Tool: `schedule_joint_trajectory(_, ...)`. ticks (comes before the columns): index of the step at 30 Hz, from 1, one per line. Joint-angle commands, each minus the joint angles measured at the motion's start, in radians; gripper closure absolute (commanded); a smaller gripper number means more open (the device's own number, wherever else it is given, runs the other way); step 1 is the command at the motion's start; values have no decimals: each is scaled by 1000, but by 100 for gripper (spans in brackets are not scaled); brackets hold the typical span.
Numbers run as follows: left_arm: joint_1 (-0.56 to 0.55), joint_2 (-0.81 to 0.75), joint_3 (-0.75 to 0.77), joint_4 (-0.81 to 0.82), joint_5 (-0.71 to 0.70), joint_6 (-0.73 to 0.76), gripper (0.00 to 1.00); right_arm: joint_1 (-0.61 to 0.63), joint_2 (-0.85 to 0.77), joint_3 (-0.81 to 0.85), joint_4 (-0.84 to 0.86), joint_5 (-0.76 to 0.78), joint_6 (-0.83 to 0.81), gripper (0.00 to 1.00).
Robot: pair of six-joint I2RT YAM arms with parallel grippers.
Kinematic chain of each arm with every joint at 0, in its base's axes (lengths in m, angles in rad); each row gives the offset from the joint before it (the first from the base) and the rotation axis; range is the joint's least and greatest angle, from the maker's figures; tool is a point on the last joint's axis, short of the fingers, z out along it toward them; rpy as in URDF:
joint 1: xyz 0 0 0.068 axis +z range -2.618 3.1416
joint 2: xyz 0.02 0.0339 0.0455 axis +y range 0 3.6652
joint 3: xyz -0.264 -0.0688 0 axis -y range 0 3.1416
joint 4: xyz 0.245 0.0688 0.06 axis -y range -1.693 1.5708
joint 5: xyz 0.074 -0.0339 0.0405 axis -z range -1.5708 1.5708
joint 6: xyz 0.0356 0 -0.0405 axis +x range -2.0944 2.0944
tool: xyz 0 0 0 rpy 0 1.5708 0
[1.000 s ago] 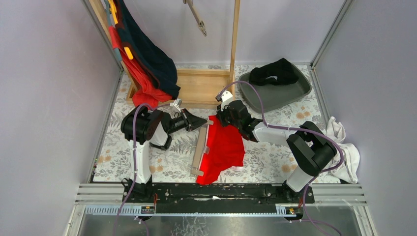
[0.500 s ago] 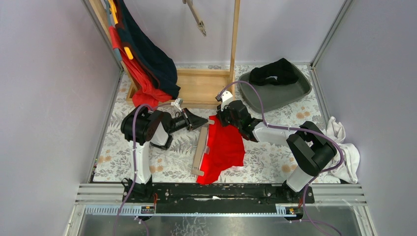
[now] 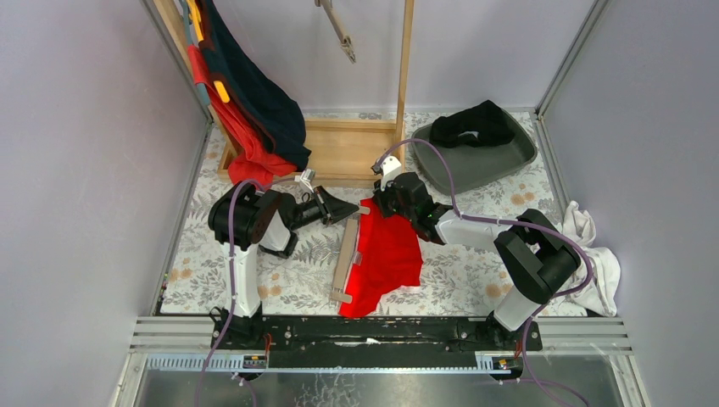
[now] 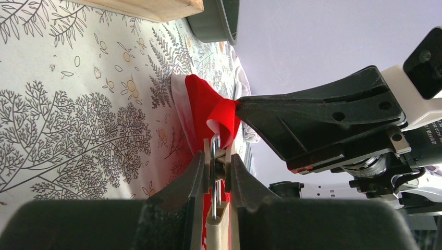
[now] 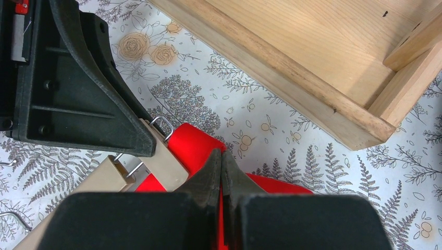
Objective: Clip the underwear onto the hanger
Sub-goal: Clamp the underwear onto the hanger.
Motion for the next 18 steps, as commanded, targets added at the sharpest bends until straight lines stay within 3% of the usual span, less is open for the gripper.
schedule_joint_trajectory(1, -10, -1, 12, 70, 10, 12, 93, 0, -11, 43, 43, 27, -6, 100)
schedule_joint_trajectory(6, -10, 7, 14, 70, 12, 10, 71, 0, -14, 40, 42, 29, -6, 100)
schedule_joint_trajectory(14, -10, 11, 22, 70, 17, 10, 45, 0, -9, 34, 43, 43, 2, 100)
schedule_joint_trajectory(18, 1, 21, 20, 70, 9, 10, 42, -4, -14, 16, 33, 69, 2, 100)
